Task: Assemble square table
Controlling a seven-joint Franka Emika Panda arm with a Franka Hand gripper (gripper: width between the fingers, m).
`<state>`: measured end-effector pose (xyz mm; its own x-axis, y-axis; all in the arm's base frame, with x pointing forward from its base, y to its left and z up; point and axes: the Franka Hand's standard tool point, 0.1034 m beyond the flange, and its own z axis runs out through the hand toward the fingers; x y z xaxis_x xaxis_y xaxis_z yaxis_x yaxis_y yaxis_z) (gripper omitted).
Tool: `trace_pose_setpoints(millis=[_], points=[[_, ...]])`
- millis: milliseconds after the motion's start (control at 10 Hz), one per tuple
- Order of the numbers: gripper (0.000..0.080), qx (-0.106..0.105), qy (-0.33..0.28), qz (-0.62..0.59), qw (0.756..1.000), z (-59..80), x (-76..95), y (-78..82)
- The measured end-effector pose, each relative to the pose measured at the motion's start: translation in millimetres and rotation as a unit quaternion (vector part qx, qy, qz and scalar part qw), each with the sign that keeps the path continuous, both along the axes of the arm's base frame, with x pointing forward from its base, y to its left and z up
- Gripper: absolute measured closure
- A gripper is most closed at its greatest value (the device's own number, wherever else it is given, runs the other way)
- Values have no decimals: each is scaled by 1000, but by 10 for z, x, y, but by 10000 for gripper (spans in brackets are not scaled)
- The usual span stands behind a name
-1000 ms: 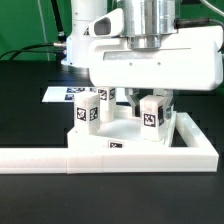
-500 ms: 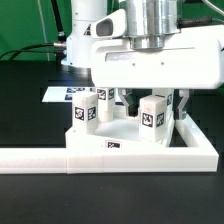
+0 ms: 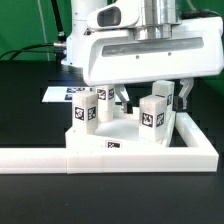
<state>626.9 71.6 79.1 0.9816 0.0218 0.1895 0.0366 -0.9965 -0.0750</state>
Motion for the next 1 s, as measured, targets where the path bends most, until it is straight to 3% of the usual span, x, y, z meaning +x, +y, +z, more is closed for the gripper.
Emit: trace_pose_setpoints(millis=[300,800,900,1000], points=[[150,-26,-5,90,996,-14,-25,96],[150,-55,-14,223,973,-16,-16,23],[278,-56,-14,225,973,-22,-17,9],[278,-56,-14,225,973,-23,-17,13]])
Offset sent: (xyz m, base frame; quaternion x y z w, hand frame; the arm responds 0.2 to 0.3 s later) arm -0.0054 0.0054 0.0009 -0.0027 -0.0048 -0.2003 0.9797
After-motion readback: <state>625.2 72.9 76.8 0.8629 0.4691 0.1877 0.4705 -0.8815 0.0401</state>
